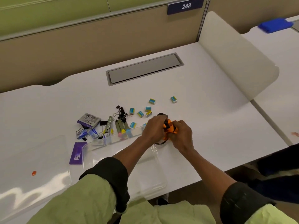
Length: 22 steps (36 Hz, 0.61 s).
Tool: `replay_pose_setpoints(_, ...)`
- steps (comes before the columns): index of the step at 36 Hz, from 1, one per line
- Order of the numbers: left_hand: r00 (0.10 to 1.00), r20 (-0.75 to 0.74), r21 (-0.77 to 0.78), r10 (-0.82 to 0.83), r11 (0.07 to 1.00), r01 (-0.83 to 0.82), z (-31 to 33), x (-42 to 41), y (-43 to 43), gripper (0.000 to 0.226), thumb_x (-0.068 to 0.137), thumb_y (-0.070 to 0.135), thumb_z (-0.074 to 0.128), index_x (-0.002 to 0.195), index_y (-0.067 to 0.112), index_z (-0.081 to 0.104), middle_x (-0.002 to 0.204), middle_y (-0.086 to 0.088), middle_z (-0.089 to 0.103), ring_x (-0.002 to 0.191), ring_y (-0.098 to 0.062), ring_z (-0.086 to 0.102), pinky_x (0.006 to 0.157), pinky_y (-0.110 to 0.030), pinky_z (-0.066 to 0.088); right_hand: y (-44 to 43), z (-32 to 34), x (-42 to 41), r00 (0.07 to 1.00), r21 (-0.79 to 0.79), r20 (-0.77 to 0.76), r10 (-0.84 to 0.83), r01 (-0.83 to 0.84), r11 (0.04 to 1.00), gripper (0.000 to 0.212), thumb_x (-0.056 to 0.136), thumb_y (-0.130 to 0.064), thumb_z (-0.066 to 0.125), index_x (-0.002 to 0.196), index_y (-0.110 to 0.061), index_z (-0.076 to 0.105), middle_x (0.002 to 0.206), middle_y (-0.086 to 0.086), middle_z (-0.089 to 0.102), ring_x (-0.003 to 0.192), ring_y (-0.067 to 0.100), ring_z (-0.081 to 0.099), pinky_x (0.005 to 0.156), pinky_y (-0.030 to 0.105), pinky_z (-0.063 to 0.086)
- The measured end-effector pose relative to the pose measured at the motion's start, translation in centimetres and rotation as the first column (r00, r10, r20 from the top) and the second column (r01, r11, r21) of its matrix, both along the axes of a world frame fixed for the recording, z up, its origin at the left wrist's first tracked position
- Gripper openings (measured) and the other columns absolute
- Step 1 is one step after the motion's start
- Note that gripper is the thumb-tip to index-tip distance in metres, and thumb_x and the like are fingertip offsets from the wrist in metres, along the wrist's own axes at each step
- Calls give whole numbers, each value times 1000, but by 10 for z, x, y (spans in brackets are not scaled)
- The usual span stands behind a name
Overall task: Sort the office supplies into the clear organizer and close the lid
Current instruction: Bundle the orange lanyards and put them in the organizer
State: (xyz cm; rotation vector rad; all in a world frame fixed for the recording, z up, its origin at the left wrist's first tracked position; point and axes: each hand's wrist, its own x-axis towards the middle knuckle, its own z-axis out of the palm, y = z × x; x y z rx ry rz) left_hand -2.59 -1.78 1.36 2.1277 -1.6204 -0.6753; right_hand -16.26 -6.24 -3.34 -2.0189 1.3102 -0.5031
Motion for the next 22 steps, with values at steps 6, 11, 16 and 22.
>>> replay_pose_setpoints(6,986,-108,-212,125,966,-145,44,7,11,34,75,0,61,105,15,71,97,-1,76,93,-18,67,83,-42,58,-4,54,0,960,-165,279,15,33,986,28,66,-8,86,90,-20,76,84,-4,63,73,8,57,64,19,44)
replay_pose_setpoints(11,973,-154,-309,172,927,-213,94,6,41,34,77,1,63,107,15,72,99,0,77,94,-17,70,85,-42,61,6,107,-3,922,-223,359,145,-66,973,26,69,-15,83,94,-17,78,86,-2,66,76,7,58,64,20,46)
replay_pose_setpoints(16,949,-220,-331,226,898,-290,152,1,83,31,81,3,71,103,25,76,95,18,75,95,0,70,84,-12,56,27,163,-13,870,-258,398,292,-199,945,21,71,-20,81,92,-21,77,89,-1,70,81,18,64,67,38,54)
replay_pose_setpoints(22,921,-275,-316,277,878,-359,206,-9,131,33,80,8,80,100,34,78,90,24,75,93,9,70,82,-3,51,55,214,-27,829,-179,417,371,-326,928,36,67,-5,87,100,-19,77,94,0,71,88,21,68,68,43,55)
